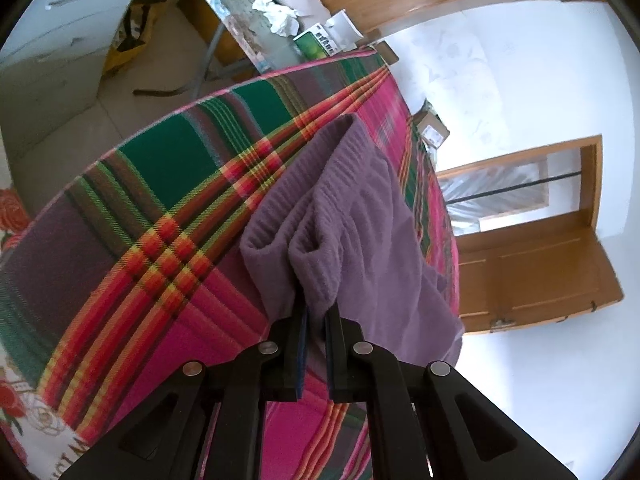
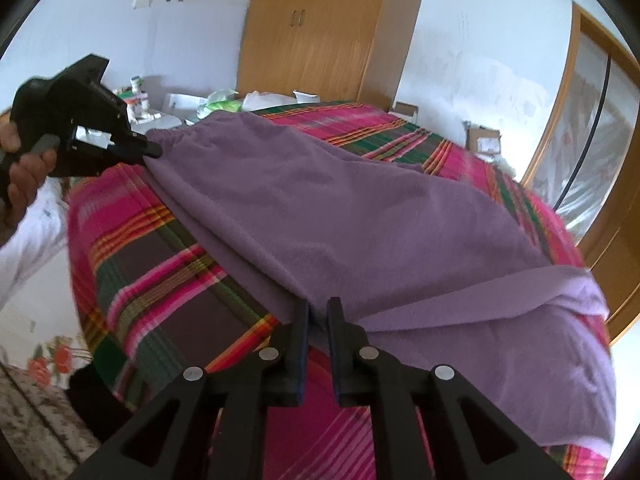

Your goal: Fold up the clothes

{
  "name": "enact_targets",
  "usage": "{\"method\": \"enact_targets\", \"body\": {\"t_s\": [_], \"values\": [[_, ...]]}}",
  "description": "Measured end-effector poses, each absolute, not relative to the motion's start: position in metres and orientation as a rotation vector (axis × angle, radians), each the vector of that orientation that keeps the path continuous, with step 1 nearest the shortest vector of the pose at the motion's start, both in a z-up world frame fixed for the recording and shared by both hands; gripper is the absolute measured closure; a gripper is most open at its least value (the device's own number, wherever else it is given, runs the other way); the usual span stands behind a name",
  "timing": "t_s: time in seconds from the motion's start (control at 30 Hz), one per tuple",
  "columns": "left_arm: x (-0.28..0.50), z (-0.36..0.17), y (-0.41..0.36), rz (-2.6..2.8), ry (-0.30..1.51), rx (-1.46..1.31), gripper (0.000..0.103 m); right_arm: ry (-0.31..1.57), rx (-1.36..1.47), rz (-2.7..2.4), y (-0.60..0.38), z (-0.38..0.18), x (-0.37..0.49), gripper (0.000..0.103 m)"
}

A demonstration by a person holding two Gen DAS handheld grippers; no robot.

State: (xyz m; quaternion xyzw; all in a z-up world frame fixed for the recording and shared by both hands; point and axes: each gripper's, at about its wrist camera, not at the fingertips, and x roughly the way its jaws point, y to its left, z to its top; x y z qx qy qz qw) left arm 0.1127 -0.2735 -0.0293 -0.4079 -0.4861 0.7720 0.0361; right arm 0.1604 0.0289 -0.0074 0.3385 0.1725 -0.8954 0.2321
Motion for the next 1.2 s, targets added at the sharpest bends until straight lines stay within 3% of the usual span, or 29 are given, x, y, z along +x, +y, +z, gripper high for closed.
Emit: {"method": "enact_targets", "body": {"t_s": [0.4,0.57,0.63,0.8,0.97,1.2], "values": [[0.133,0.022,-0.260,2.594,-1.258,-1.152,0.094,0.318,0.968,-2.523,0.091,0.021,0.161,0.093],[0.117,0.041,-0.220,2.553,-1.044,-1.099,0.092,0.316,0.995,-2.683,0.146,0.043,0.142,0.092],[0.106,0.040,-0.198,2.501,-0.961,-1.119,0.085,0.277,1.019,-2.732,0.168,0.050,0.130,0.092],[0.078,0.035,-0.138,2.338,-0.762,-1.159,0.085,0.154,1.069,-2.826,0.212,0.060,0.091,0.092],[0.059,0.029,-0.083,2.237,-0.579,-1.204,0.082,-0.076,1.119,-2.864,0.243,0.059,0.040,0.078],[0.051,0.021,-0.034,2.213,-0.331,-1.237,0.077,-0.198,1.255,-2.880,0.264,0.043,-0.030,0.072]]}}
